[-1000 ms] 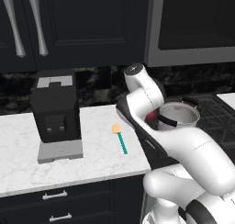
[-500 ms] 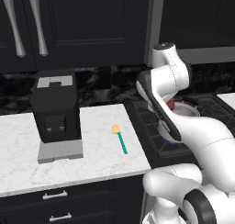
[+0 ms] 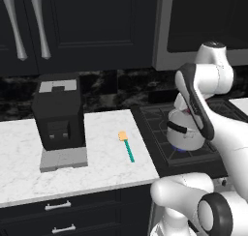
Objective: Put the avocado and tomato in the pot. Retrieve the spatula and lightly stir the vegetables in the pot.
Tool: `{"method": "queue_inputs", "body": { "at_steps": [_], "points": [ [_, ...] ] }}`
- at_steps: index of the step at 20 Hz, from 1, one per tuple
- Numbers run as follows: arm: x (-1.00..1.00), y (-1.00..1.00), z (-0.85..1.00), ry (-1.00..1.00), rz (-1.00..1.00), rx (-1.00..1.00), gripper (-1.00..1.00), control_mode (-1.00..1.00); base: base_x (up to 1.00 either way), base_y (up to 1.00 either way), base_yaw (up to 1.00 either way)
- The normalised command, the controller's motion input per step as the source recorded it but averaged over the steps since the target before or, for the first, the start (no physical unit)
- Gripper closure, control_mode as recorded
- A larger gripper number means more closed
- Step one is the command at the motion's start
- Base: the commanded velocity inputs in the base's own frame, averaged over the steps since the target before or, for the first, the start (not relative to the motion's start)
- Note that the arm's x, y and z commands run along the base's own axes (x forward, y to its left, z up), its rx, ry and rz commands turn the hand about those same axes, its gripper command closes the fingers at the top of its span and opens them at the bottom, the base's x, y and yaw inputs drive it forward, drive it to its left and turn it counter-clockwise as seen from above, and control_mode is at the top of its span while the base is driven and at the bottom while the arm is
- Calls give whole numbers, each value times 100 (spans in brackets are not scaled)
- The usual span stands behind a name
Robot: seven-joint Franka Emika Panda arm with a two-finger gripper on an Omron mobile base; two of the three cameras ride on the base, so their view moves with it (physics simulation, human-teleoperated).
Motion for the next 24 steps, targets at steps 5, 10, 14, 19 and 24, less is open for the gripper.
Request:
{"method": "queue_inputs", "body": {
  "at_steps": [5,10,14,19,24],
  "points": [
    [2,-45,-5,-1,-2,13,100,-100,0,0,0],
    [29,-37,-22,0,0,5,100,-100,0,0,0],
    [45,-33,-26,0,0,0,100,-100,0,0,0],
    [47,-28,-35,0,0,0,100,-100,0,0,0],
    [47,-14,-50,0,0,0,100,-100,0,0,0]
  ]
}}
